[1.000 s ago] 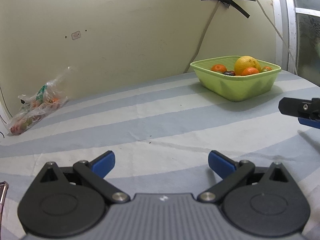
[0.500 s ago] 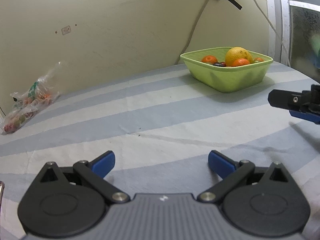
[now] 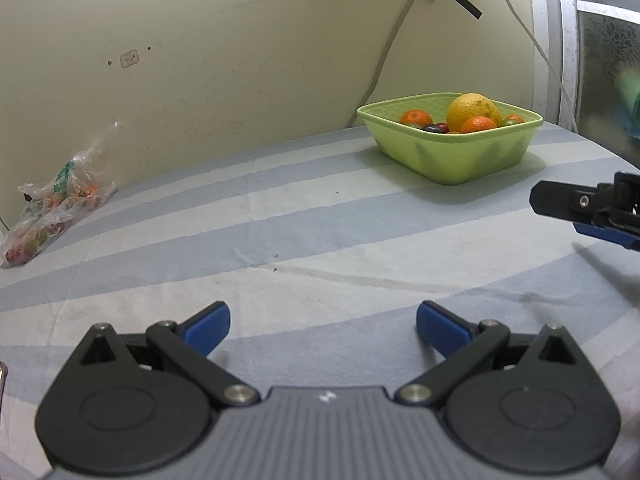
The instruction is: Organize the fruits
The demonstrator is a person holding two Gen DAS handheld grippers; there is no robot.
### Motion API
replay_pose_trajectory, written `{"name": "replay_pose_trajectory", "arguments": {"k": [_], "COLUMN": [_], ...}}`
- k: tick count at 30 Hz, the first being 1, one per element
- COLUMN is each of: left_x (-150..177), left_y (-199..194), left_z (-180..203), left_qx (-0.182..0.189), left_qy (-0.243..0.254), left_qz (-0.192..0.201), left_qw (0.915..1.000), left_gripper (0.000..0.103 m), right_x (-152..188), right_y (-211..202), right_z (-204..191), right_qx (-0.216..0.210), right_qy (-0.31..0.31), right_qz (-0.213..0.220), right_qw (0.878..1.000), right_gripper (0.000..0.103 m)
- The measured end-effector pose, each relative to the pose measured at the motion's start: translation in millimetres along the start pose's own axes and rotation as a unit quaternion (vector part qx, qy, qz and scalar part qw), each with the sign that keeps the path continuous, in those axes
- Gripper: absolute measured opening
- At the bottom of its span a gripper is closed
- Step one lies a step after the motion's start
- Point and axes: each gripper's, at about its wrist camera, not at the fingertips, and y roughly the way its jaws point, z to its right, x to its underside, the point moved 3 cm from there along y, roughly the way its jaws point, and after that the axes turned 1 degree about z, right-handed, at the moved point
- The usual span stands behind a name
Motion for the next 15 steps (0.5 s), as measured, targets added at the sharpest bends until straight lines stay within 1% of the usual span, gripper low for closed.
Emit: {"name": "replay_pose_trajectory", "arguments": {"k": [9, 15], "left_x": [-0.9, -1.4], "left_y": [-1.9, -3.6], "left_z": [-2.5, -2.7], "left_qx": [-0.013, -0.031], "left_qy": [-0.001, 0.005], "left_qz": [0.009, 0.022], "left_qw": [0.9999, 0.9993], "left_gripper": [0.103, 0.103], "right_x": [2.1, 1.5], "right_y": [-1.0, -2.2], "right_z": [0.2, 0.8], "right_qx": [0.000, -0.001], "right_qy": [0.001, 0.003], "right_qz": [0.002, 0.004], "right_qw": [1.000, 1.000], "right_gripper": [0.068, 0.068]}}
